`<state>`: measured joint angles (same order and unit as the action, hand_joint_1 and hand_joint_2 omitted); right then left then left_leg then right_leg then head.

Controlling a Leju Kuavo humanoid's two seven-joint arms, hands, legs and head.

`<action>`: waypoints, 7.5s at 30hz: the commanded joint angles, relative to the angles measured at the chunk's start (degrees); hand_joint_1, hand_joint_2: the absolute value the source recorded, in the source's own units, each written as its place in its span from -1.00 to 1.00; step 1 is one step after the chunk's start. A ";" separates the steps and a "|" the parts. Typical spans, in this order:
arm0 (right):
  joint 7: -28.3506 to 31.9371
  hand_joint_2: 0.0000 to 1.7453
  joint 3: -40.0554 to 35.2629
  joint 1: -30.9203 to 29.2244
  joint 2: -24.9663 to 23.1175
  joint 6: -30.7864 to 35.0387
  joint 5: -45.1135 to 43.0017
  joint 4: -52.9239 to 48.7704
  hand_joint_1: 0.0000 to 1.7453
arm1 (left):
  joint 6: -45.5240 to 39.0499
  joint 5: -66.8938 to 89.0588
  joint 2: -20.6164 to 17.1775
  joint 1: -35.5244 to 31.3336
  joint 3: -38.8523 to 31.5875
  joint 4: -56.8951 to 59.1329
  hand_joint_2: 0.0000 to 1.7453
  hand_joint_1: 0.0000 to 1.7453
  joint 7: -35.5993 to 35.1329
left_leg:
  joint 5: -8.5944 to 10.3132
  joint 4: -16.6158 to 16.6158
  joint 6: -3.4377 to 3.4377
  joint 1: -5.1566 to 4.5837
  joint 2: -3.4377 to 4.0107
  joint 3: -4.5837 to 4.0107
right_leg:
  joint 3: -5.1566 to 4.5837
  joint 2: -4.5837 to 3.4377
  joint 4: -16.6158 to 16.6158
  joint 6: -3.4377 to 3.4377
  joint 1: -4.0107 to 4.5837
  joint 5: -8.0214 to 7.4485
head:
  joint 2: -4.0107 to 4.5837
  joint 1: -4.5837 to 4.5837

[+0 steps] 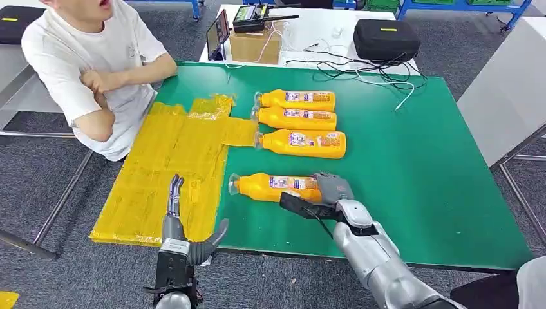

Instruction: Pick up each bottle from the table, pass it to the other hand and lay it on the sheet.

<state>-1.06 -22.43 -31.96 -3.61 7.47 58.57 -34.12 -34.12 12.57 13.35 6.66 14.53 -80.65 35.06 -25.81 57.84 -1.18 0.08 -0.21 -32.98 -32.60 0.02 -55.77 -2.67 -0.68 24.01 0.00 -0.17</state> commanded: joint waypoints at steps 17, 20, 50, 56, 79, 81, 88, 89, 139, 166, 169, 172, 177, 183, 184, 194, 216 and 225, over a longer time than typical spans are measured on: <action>39.16 1.00 16.48 23.34 -8.40 29.04 -44.36 -31.18 1.00 | 23.62 -45.57 -2.48 0.83 1.35 -3.70 1.00 -1.00 -12.31 | 0.00 0.00 0.07 0.03 -0.08 -0.63 | 0.02 -0.07 -0.10 0.07 0.04 0.03 | 0.00 -0.04; 40.70 1.00 16.06 24.45 -8.12 29.92 -46.92 -34.25 1.00 | 31.67 -47.25 -4.45 1.38 4.43 -2.22 1.00 -1.00 -10.55 | -0.01 0.00 0.05 0.02 -0.05 -0.69 | -0.04 -0.11 -0.08 0.05 0.02 0.03 | -0.02 0.00; 28.78 1.00 -19.95 19.34 -8.15 5.89 -33.21 -11.88 1.00 | 34.34 -34.18 -4.86 -2.73 8.03 4.06 1.00 -1.00 -4.72 | 0.01 -0.08 0.08 0.07 0.02 -0.81 | -0.16 -0.16 0.00 0.10 0.05 0.01 | 0.00 0.00; 29.36 1.00 -21.77 18.59 -8.17 4.51 -33.55 -10.38 1.00 | 36.22 -35.77 -4.31 -3.00 7.11 3.30 1.00 -1.00 -4.44 | 0.01 -0.06 0.08 0.07 -0.07 -0.84 | -0.18 -0.04 -0.01 0.09 0.06 0.04 | 0.00 -0.02; 28.84 1.00 -9.54 20.93 -10.58 -3.51 -56.83 -10.95 -1.00 | 50.45 -51.55 -4.93 1.41 7.86 -5.13 1.00 1.00 -5.59 | 0.02 -0.02 0.07 0.05 -0.10 -0.94 | -0.32 0.01 -0.07 0.07 0.04 0.05 | 0.00 -0.02; 28.99 1.00 -7.74 20.74 -10.30 -0.47 -57.20 -9.54 -1.00 | 50.07 -51.71 -4.95 1.82 7.63 -5.83 1.00 1.00 -5.70 | 0.02 -0.02 0.06 0.06 -0.07 -0.92 | -0.30 -0.01 -0.05 0.06 0.05 0.05 | 0.00 -0.02; 29.64 -1.00 0.07 23.43 -9.22 2.92 -59.60 -15.10 -1.00 | 50.11 -51.27 -4.84 2.59 6.10 -6.27 1.00 1.00 -6.64 | -0.03 -0.04 0.06 0.04 -0.08 -0.84 | -0.17 -0.06 -0.03 0.07 0.02 0.06 | 0.00 -0.02; 29.61 -1.00 1.87 24.31 -8.98 4.10 -60.06 -17.06 -1.00 | 45.73 -47.12 -4.68 2.42 5.34 -6.10 1.00 1.00 -6.07 | 0.02 -0.07 0.05 -0.02 -0.11 -0.90 | -0.24 0.00 -0.04 0.05 -0.04 0.04 | 0.00 -0.02; 31.07 -1.00 5.93 27.70 -9.37 10.78 -55.93 -31.70 -1.00 | 10.45 59.46 -10.48 -32.27 -20.38 56.88 1.00 -0.56 -26.08 | 0.15 -0.09 0.09 -0.01 -0.19 -0.39 | 0.29 -0.05 -0.11 0.10 -0.02 -0.01 | 0.00 -0.02; 38.06 -1.00 3.04 25.08 -8.82 10.52 -52.95 -27.42 -1.00 | -0.79 6.15 -4.55 -25.02 -9.49 10.47 1.00 -1.00 -0.27 | -0.02 -0.02 0.17 0.07 -0.67 0.51 | 1.31 0.57 -0.14 0.22 0.05 0.33 | 0.00 -0.02; 40.01 -1.00 0.51 25.34 -8.19 15.03 -49.03 -29.12 -1.00 | -2.54 3.45 -5.51 -27.01 -6.76 4.69 1.00 -1.00 -1.34 | 0.07 0.18 0.12 0.12 -0.81 -0.31 | 0.55 0.69 -0.24 0.07 0.09 0.25 | 0.00 0.00; 40.76 -1.00 -0.69 25.26 -7.32 18.88 -45.23 -29.41 -1.00 | -2.05 1.32 -6.09 -27.47 -5.73 1.49 1.00 -1.00 -1.29 | 0.05 0.16 0.08 0.10 -0.68 -0.47 | 0.40 0.55 -0.24 0.03 0.07 0.24 | 0.00 0.00; 41.06 1.00 -3.97 25.34 -3.86 27.12 -36.92 -30.45 -1.00 | -3.85 -2.81 -5.26 -27.80 -6.09 -2.98 1.00 -1.00 -0.25 | 0.08 0.11 0.08 0.07 -0.68 -0.58 | 0.26 0.56 -0.20 0.00 0.05 0.20 | -0.02 -0.02; 41.06 1.00 5.30 29.30 -3.92 32.53 -1.59 -36.87 -1.00 | -4.35 -8.06 -5.55 -26.55 -3.81 -5.63 1.00 -1.00 -2.82 | 0.11 0.08 0.08 0.05 -0.76 -0.60 | 0.23 0.66 -0.17 0.02 0.02 0.23 | 0.00 0.00; 41.06 1.00 5.30 29.30 -3.92 32.53 -1.59 -36.87 -1.00 | -4.35 -8.06 -5.55 -26.55 -3.81 -5.63 1.00 -1.00 -2.82 | 0.10 0.04 0.08 0.03 -0.69 -0.58 | 0.21 0.59 -0.16 0.02 0.00 0.22 | -0.02 0.00; 26.53 1.00 7.39 30.12 -1.25 32.53 16.60 -36.90 -1.00 | -5.88 3.48 -4.11 -14.78 -4.03 -6.73 1.00 -1.00 -5.37 | 0.05 -0.13 0.06 -0.03 -0.29 -0.37 | 0.35 0.27 -0.01 -0.01 -0.06 0.19 | 0.00 0.00; 5.00 1.00 4.10 17.97 0.67 27.85 13.31 -17.05 -1.00 | -5.88 6.96 -3.55 -10.92 -3.33 -7.25 1.00 -1.00 -8.40 | 0.02 -0.01 0.09 0.04 -0.12 -0.62 | 0.07 0.06 -0.09 -0.01 0.01 0.12 | 0.00 -0.02; 1.32 1.00 2.77 14.41 1.86 25.44 13.48 -11.66 -1.00 | -5.88 9.28 -2.15 -11.93 -6.55 -6.93 1.00 -1.00 -8.33 | 0.03 -0.02 0.10 0.01 -0.21 -0.61 | 0.08 0.14 -0.12 -0.01 -0.01 0.13 | 0.00 -0.02</action>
<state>2.34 -17.14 -12.10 -3.78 34.03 71.76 -55.21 -40.11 22.12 10.51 -3.42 10.84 -88.98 26.88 -25.76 57.85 -1.13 0.08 -0.51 -33.71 -32.62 0.23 -55.91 -2.76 -0.72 24.13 0.00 -0.20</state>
